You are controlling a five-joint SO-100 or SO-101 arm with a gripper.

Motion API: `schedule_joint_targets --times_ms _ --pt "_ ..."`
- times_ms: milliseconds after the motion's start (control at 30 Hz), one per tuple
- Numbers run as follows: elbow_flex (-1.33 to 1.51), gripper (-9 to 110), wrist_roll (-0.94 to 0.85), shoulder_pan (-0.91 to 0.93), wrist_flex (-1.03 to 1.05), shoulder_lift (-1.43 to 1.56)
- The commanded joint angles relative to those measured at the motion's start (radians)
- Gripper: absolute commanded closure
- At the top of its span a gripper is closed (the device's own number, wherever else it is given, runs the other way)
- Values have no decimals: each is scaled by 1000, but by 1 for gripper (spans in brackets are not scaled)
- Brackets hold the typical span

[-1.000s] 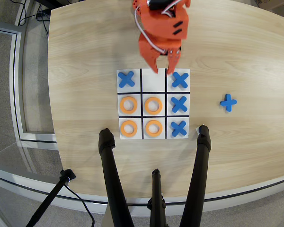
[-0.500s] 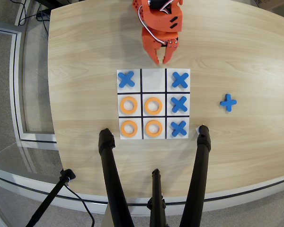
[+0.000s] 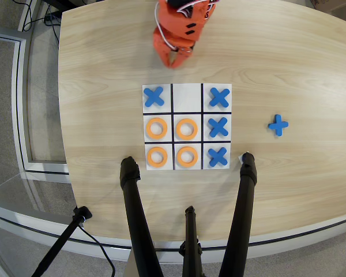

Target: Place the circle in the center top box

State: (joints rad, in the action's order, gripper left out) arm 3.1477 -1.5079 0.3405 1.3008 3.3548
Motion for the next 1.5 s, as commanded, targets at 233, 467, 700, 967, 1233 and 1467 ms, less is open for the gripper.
schedule_joint_targets --times_ms 233,467,700,967,1233,1467 --pt "55 101 6 769 0 40" --pt "55 101 6 1267 0 40" --pt "55 101 6 1235 0 40" --pt "55 101 6 1186 2 38" --pt "55 101 6 1186 2 38" --pt "55 101 6 1186 2 38"
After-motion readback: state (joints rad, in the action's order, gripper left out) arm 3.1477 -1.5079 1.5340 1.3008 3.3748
